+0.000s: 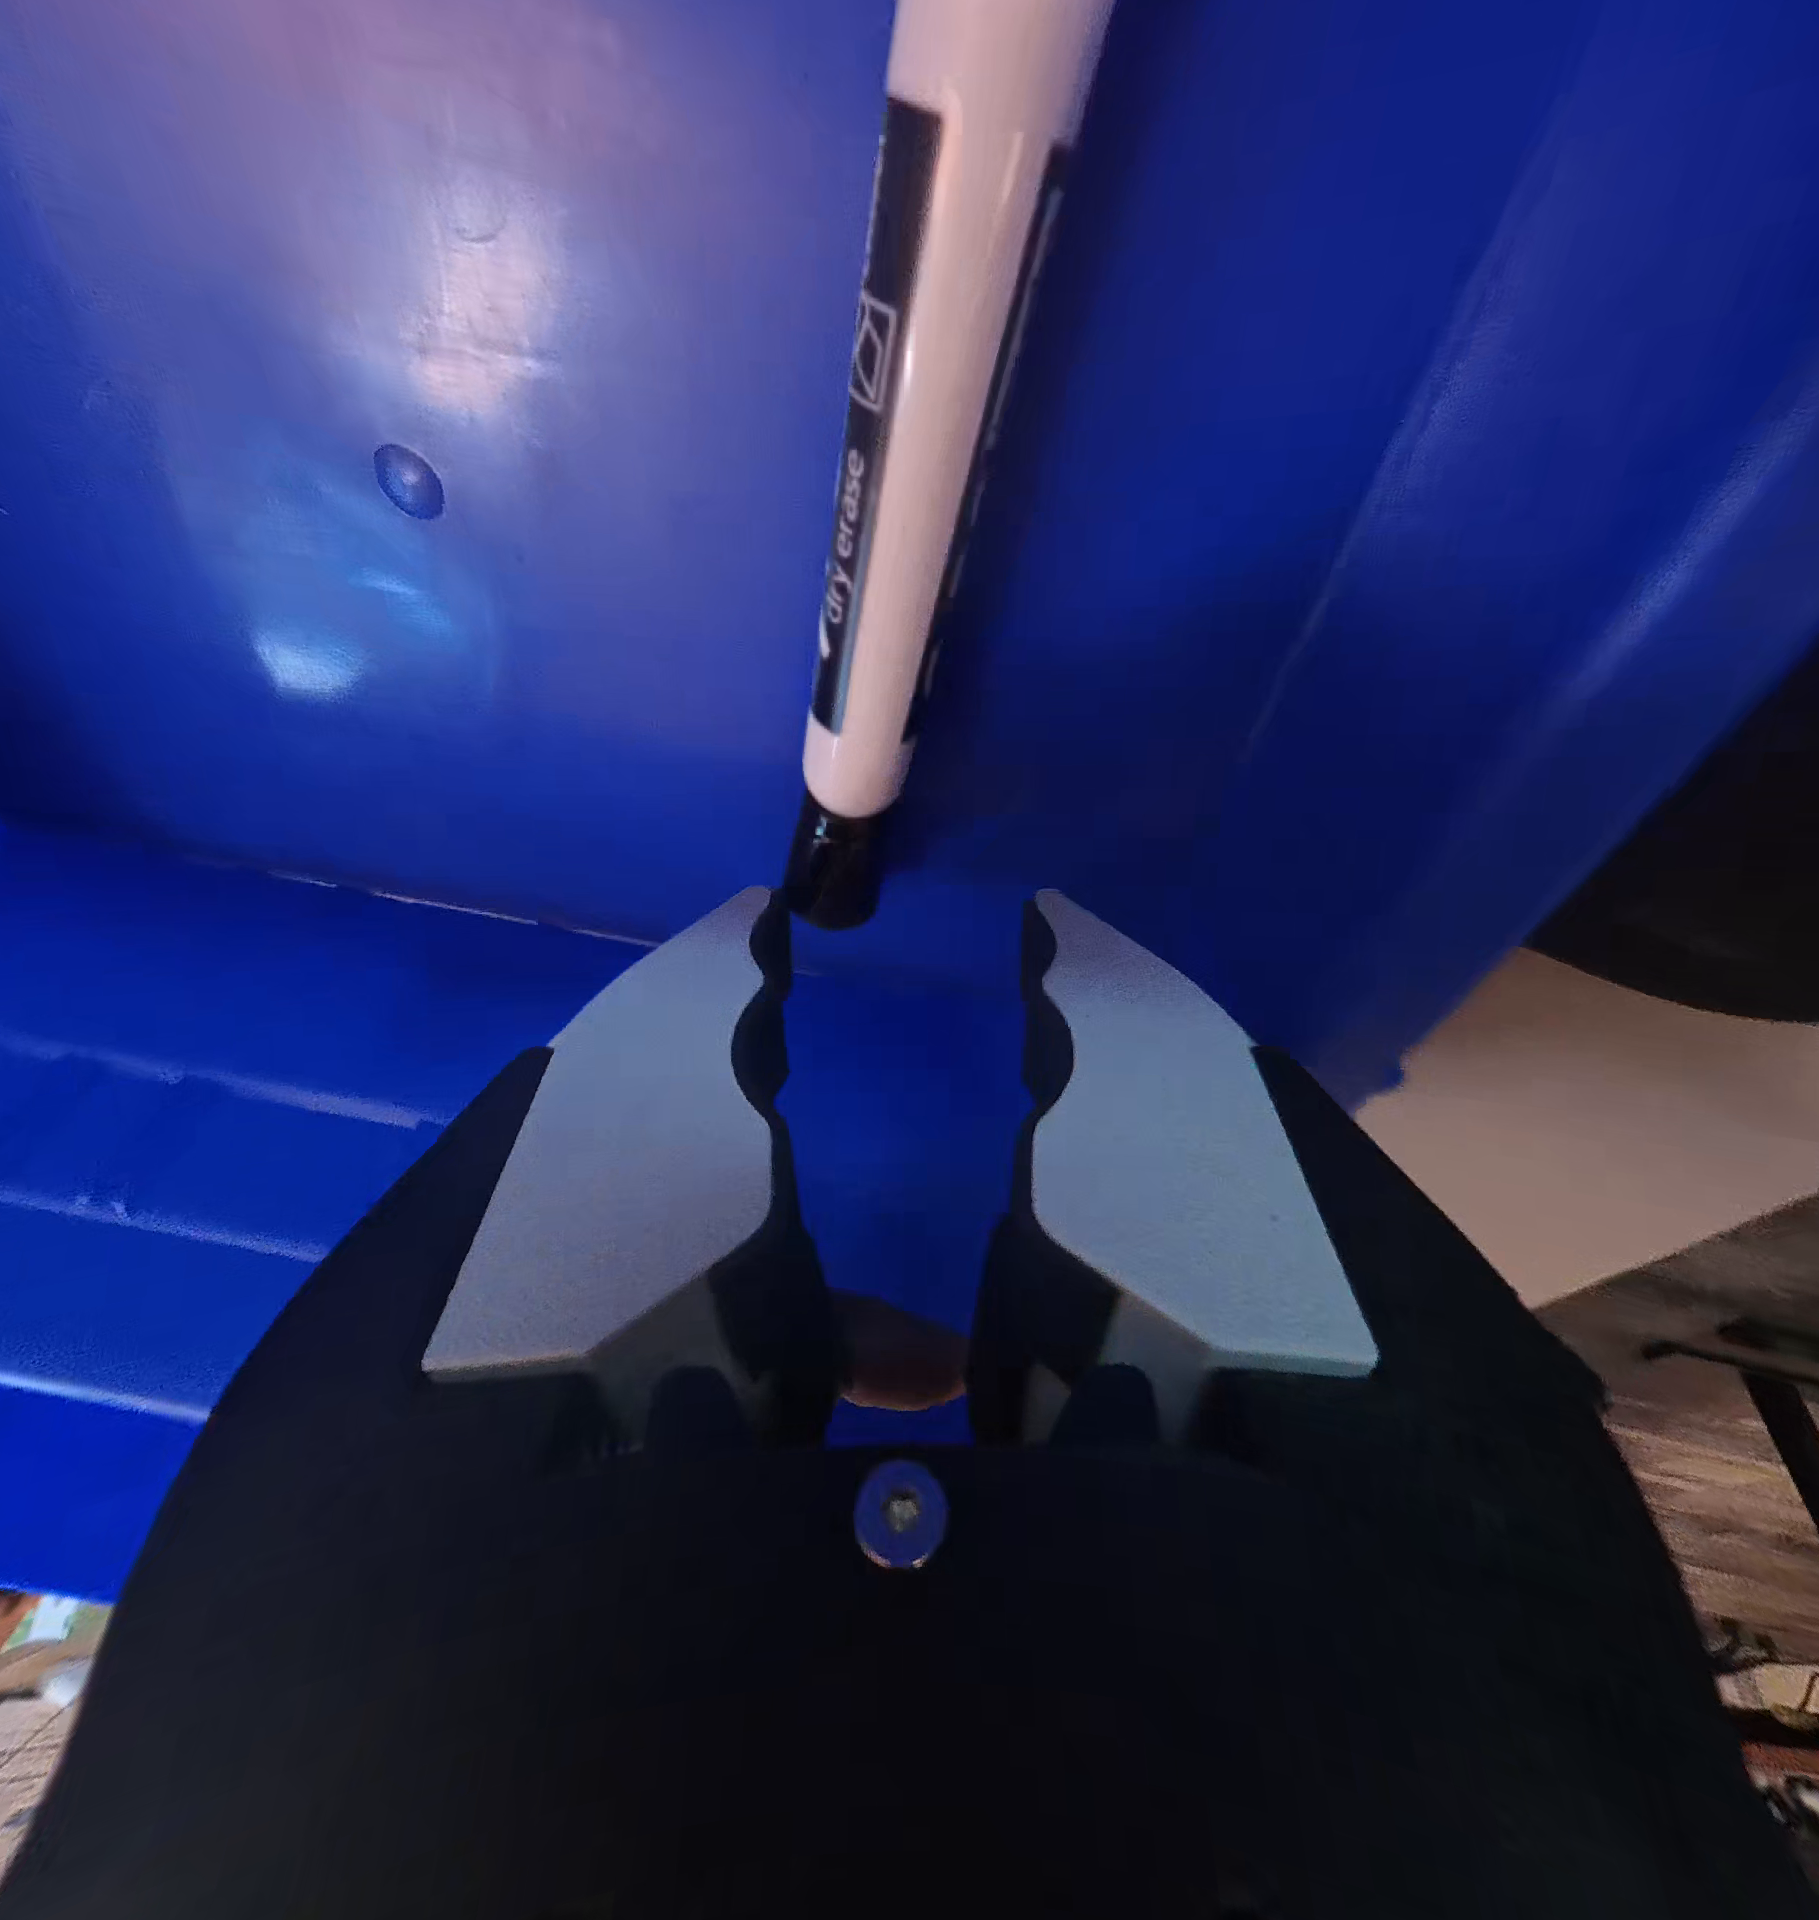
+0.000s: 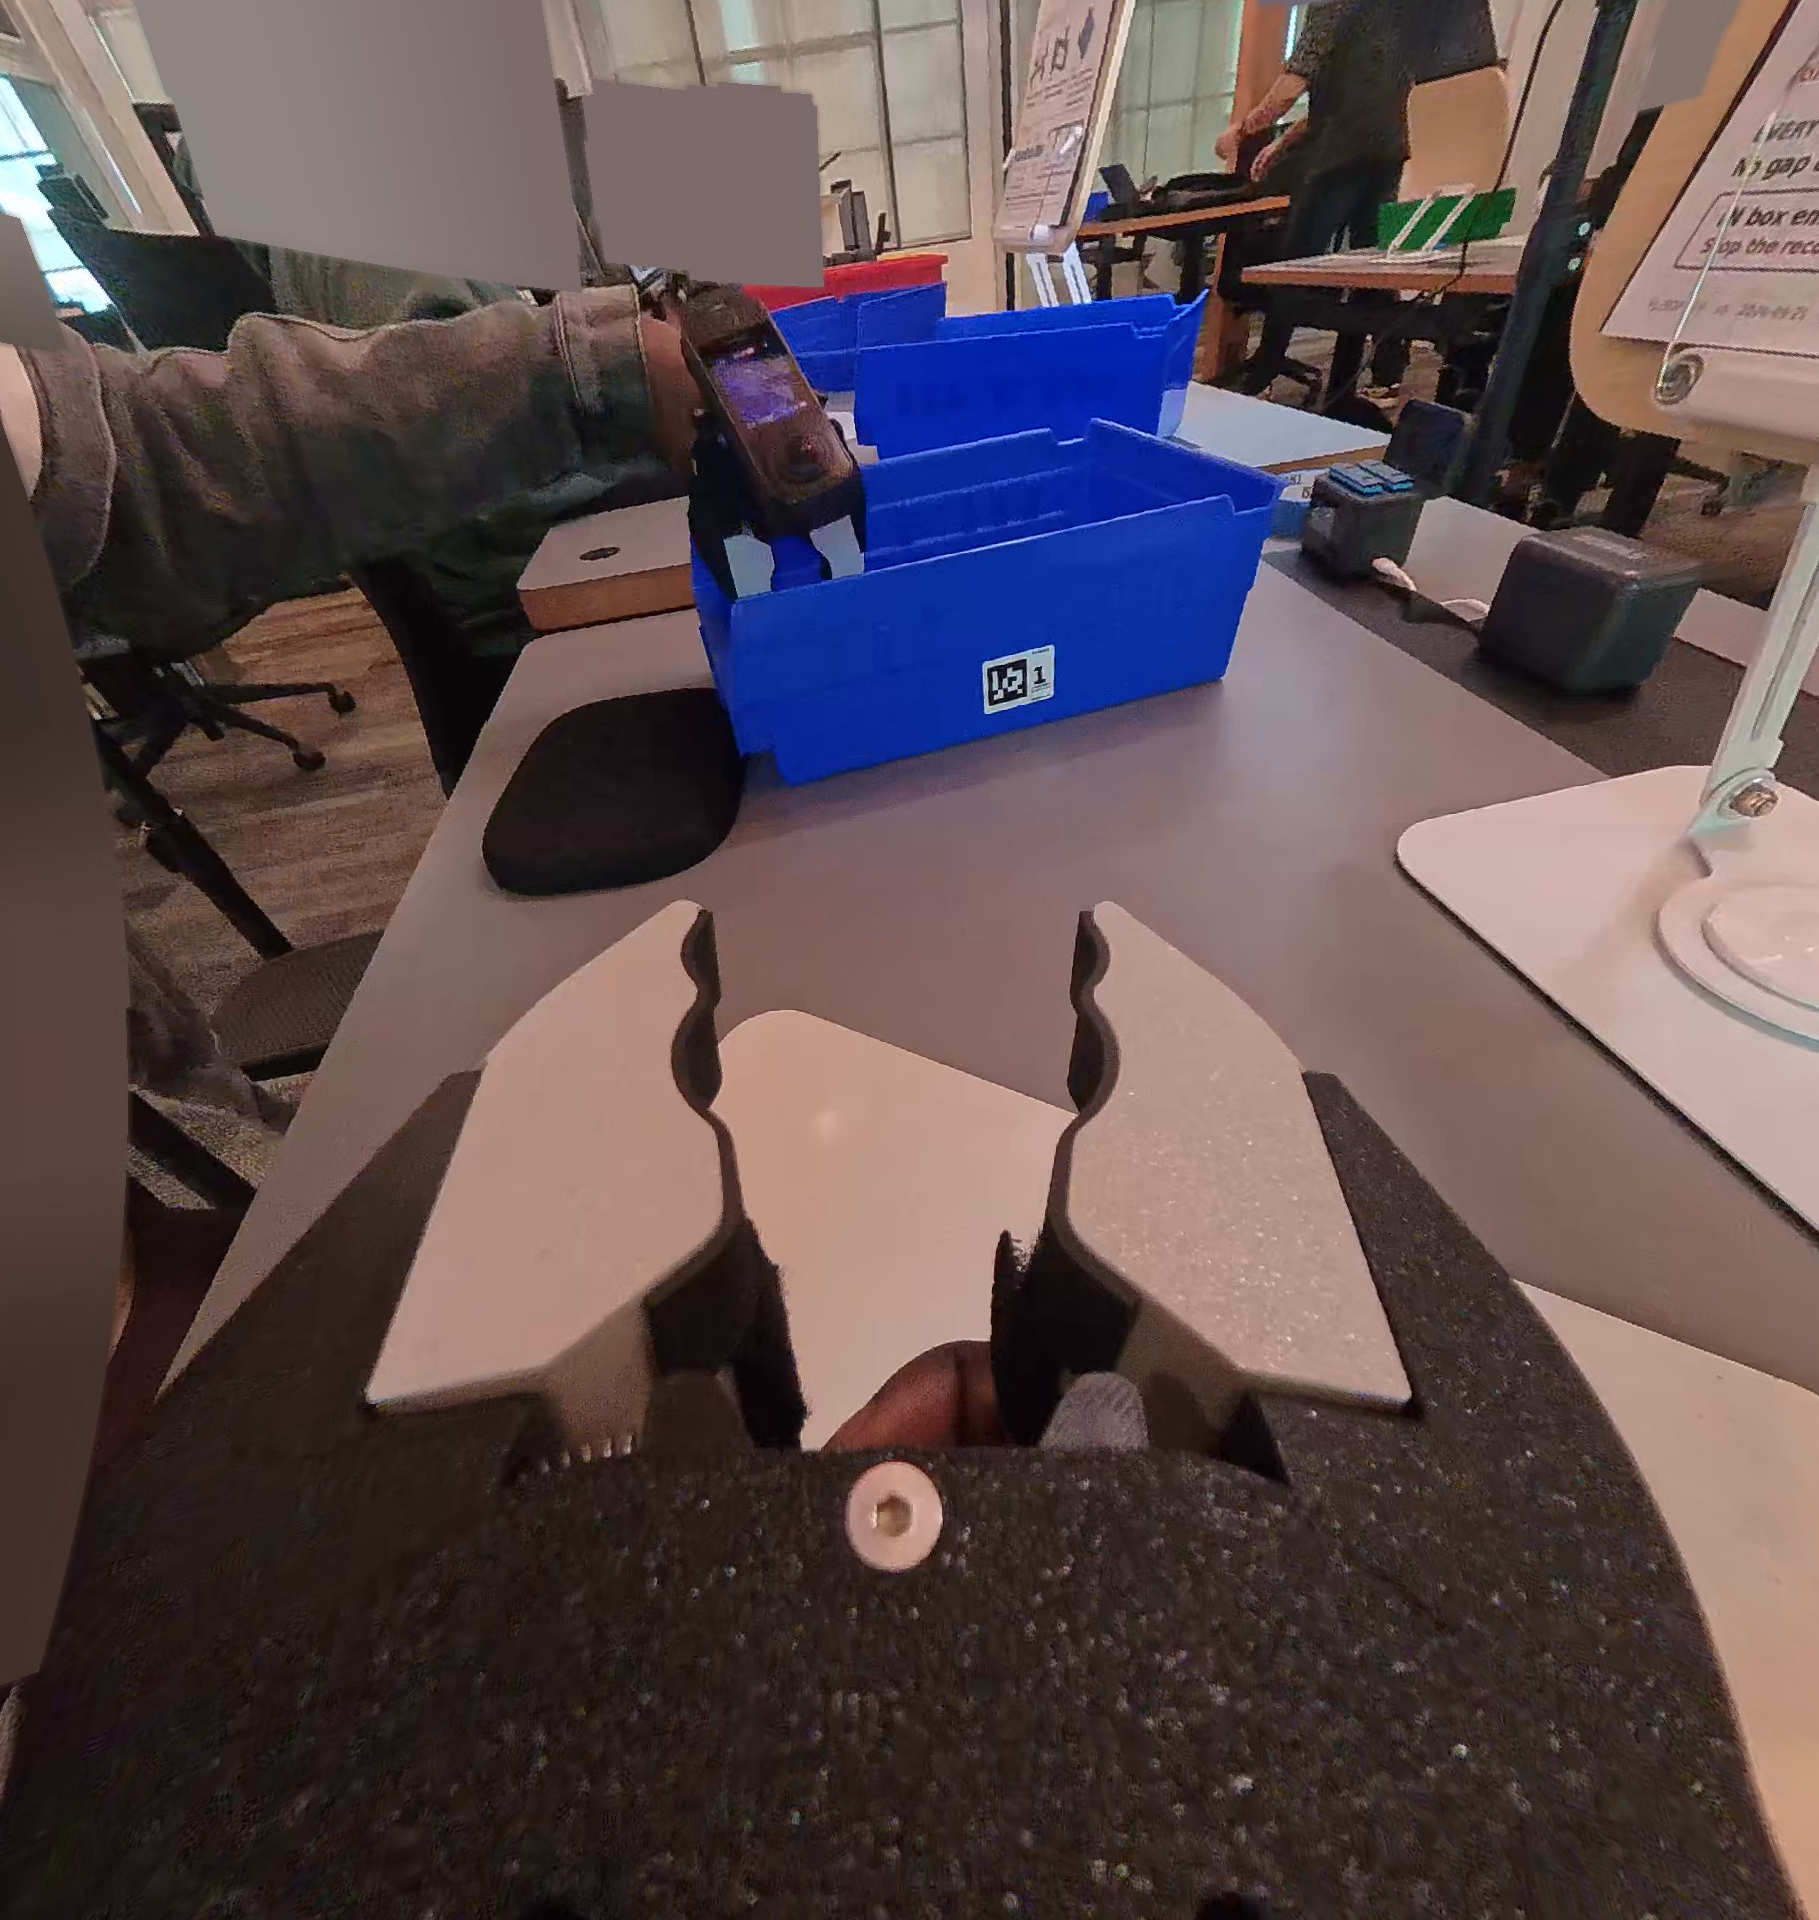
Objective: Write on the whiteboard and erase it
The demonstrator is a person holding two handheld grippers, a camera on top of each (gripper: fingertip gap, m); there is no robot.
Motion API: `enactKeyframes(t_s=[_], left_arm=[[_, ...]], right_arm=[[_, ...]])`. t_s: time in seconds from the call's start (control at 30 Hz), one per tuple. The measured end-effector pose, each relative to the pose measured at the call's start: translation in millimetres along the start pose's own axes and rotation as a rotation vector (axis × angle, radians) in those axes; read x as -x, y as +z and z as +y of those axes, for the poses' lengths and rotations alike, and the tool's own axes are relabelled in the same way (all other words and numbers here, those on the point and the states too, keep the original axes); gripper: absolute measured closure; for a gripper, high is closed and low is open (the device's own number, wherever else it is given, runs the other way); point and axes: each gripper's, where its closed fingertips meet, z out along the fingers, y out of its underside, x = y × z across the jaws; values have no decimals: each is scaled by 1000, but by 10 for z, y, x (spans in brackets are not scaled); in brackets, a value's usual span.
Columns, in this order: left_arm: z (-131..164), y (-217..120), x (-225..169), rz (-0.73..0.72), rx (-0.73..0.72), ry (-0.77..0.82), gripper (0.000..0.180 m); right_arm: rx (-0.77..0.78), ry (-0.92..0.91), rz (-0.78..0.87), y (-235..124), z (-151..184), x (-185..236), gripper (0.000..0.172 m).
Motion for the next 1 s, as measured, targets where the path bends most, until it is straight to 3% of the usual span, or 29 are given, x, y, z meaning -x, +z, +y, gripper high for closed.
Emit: enactKeyframes(t_s=[0.17,0.23,0.27,0.4,0.47,0.6,0.63,0.67,0.73,0.83,0.87,0.93,1.0], left_arm=[[-28,99,94,27,-12,-24,140],[-33,105,70,78,-7,-49,159],[-35,101,72,85,-3,-64,160],[-38,-20,140,-2,-72,-199,161],[-88,-251,231,-91,-244,-362,161],[-324,-1014,292,-253,-796,-654,164],[-364,-1123,241,-260,-868,-693,180],[-381,-1175,222,-297,-907,-713,180],[-391,-1188,194,-363,-922,-717,180],[-250,-903,132,-421,-664,-647,180],[-266,-875,123,-427,-652,-618,180],[-437,-818,-42,-273,-696,-552,168],[-462,-717,-89,-194,-640,-502,157]], right_arm=[[-2,2,11,-18,5,-28,107],[14,-3,12,-7,32,-25,107],[24,-9,16,-2,49,-27,106],[51,-20,24,12,100,-37,106],[45,-11,18,24,98,-28,107],[26,0,-13,113,91,50,107],[31,5,-22,151,108,74,108],[45,7,-31,191,138,98,108],[79,-4,-47,259,212,148,108],[105,-17,-65,327,270,207,108],[108,-17,-70,339,277,221,108],[109,-21,-72,350,282,234,108],[108,-18,-74,354,283,235,108]])
